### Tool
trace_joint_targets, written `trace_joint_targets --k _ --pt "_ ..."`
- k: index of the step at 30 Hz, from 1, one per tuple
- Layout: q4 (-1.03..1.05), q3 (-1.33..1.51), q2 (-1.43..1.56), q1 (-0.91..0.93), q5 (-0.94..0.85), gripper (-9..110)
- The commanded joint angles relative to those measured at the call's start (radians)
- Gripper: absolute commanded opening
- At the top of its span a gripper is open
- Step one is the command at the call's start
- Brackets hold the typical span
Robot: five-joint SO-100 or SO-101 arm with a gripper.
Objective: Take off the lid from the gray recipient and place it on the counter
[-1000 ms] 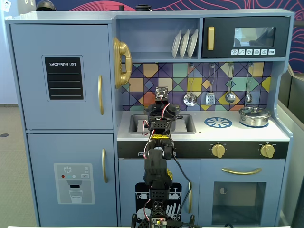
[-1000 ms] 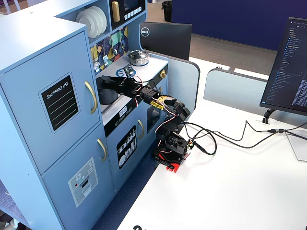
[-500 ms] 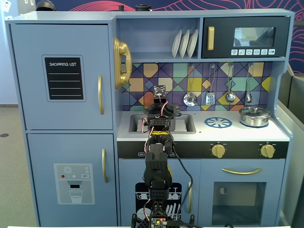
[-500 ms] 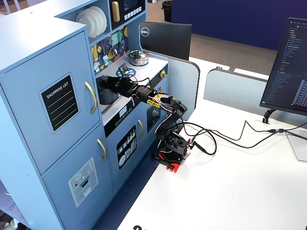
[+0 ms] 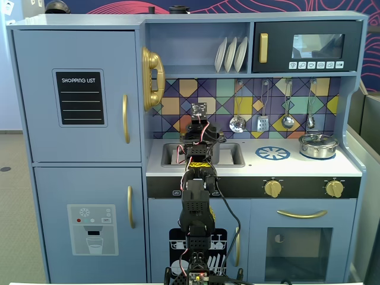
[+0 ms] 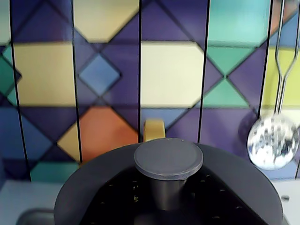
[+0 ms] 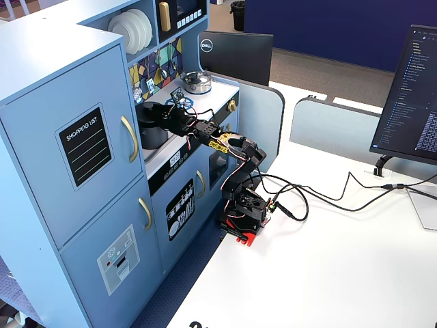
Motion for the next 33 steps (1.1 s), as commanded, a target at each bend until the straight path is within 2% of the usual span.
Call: trace_joint_targets --k 1,19,24,33 --pt "-0.014 -0.095 0.005 0.031 0.003 0" --pt "0.015 -0.126 -0.026 0.472 0.071 0" --pt "-0.046 -0.080 -0.069 0.538 0.075 0" --pt "-0.153 0.006 -0.150 0.554 0.066 0"
